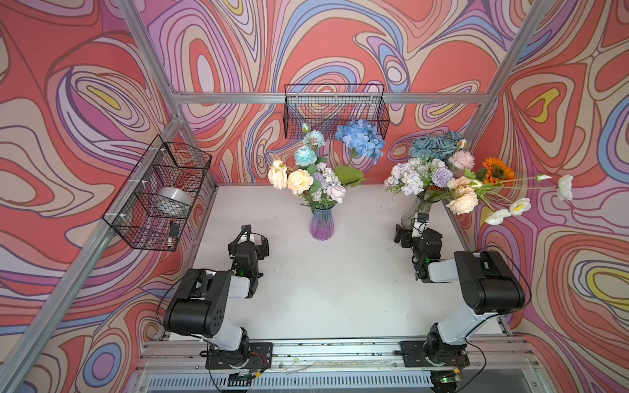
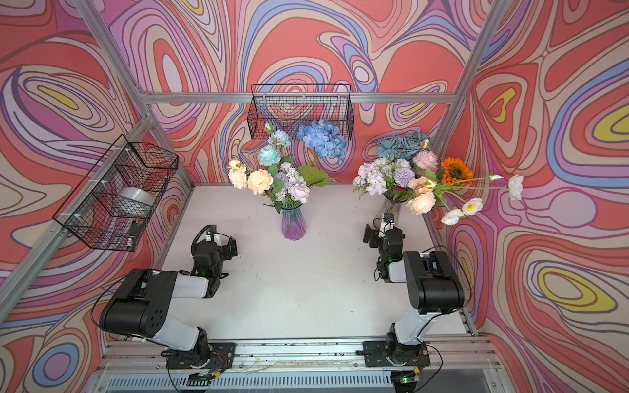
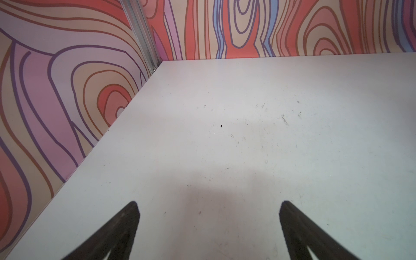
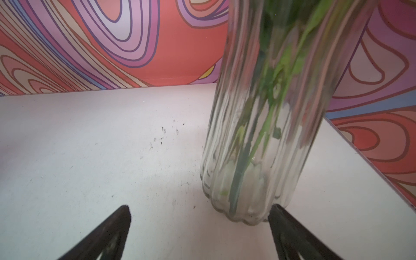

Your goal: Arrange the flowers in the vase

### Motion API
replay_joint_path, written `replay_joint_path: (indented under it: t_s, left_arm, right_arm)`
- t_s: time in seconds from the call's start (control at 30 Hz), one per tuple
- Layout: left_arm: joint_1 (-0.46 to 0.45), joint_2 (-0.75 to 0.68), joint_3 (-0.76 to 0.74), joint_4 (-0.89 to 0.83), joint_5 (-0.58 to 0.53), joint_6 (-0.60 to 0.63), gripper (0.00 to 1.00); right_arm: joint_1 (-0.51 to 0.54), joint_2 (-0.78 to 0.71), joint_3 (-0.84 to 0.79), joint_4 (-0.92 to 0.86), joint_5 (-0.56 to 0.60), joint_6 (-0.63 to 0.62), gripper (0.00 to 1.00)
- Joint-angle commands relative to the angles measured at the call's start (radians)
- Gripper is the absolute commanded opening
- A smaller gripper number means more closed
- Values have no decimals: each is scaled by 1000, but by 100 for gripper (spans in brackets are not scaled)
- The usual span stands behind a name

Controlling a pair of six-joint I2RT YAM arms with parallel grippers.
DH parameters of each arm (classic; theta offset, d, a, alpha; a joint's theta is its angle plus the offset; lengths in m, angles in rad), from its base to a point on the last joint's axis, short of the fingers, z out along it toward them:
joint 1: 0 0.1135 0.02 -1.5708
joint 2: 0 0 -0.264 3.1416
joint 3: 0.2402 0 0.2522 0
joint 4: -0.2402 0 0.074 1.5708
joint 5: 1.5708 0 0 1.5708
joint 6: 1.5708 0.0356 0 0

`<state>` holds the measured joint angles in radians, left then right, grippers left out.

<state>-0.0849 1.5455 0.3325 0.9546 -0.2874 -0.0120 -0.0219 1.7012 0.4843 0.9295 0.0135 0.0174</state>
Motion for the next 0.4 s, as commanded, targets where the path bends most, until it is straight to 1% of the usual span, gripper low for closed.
replay_joint_path:
  t_s: [0.0, 0.37]
  left_arm:
    - [5, 6, 17, 9, 9, -1, 100]
    - [6, 5, 18, 4, 9, -1, 100]
  right_arm:
    - [2, 8, -11, 19, -8, 9, 98]
    - [8, 9, -9, 12, -1, 6, 98]
